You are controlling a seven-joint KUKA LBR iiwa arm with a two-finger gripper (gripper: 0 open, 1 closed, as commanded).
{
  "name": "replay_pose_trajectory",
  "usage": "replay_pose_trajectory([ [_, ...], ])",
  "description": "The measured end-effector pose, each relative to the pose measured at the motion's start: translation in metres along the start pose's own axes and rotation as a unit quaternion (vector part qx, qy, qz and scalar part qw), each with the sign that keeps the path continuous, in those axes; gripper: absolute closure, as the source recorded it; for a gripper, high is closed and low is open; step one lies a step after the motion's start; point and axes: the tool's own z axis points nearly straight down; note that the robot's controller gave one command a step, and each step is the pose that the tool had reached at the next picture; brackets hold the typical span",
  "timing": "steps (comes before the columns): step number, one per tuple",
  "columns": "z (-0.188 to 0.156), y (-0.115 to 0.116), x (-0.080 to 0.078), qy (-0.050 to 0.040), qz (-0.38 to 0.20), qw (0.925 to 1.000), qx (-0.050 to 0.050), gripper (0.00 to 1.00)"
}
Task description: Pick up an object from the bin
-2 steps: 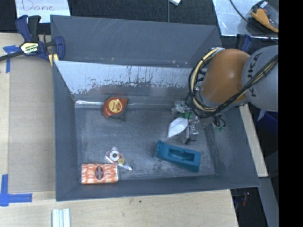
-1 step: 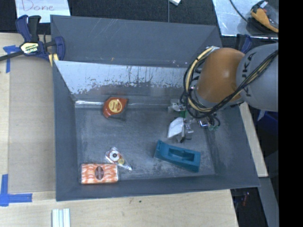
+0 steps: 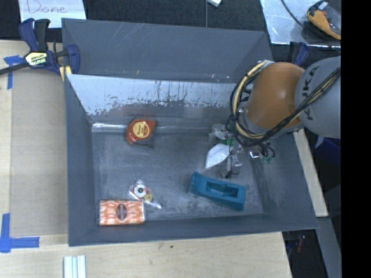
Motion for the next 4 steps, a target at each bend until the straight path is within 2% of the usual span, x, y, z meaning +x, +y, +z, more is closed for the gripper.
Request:
replay_pose_trajectory([
  [1,0.000,0.011,-0.018,-0.0055,-0.004,1.0000,0.000,0.00],
  [2,-0.008,0.005,-0.016,-0.0060,-0.009,0.9999,0.001,0.00],
  [3,0.000,0.025,-0.016,-0.0074,-0.012,0.9999,0.001,0.00],
  [4,-0.022,0.015,-0.015,-0.0083,-0.013,0.9999,0.002,1.00],
])
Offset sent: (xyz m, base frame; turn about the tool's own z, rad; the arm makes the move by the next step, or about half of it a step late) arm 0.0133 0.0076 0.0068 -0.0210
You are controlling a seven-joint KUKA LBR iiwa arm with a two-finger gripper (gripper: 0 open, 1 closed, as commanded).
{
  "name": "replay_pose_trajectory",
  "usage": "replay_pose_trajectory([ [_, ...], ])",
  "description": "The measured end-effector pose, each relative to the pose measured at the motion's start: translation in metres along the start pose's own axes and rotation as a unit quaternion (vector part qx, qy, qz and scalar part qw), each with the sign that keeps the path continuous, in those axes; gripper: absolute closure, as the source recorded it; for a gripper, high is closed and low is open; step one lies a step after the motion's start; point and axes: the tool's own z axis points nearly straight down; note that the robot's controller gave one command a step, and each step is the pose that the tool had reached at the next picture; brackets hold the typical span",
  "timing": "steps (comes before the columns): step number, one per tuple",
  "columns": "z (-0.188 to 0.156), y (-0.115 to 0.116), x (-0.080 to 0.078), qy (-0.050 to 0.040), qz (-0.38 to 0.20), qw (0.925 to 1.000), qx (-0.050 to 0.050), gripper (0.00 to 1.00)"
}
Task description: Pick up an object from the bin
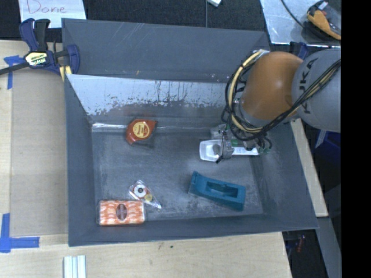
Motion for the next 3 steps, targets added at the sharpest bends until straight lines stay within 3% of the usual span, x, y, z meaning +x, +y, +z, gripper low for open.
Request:
replay_pose_trajectory([
  [1,0.000,0.000,0.000,0.0000,0.000,1.0000,0.000,1.00],
  [2,-0.026,0.012,-0.012,-0.0037,-0.095,0.9955,0.001,1.00],
  [3,-0.124,0.003,-0.017,-0.0008,-0.054,0.9985,0.000,1.00],
])
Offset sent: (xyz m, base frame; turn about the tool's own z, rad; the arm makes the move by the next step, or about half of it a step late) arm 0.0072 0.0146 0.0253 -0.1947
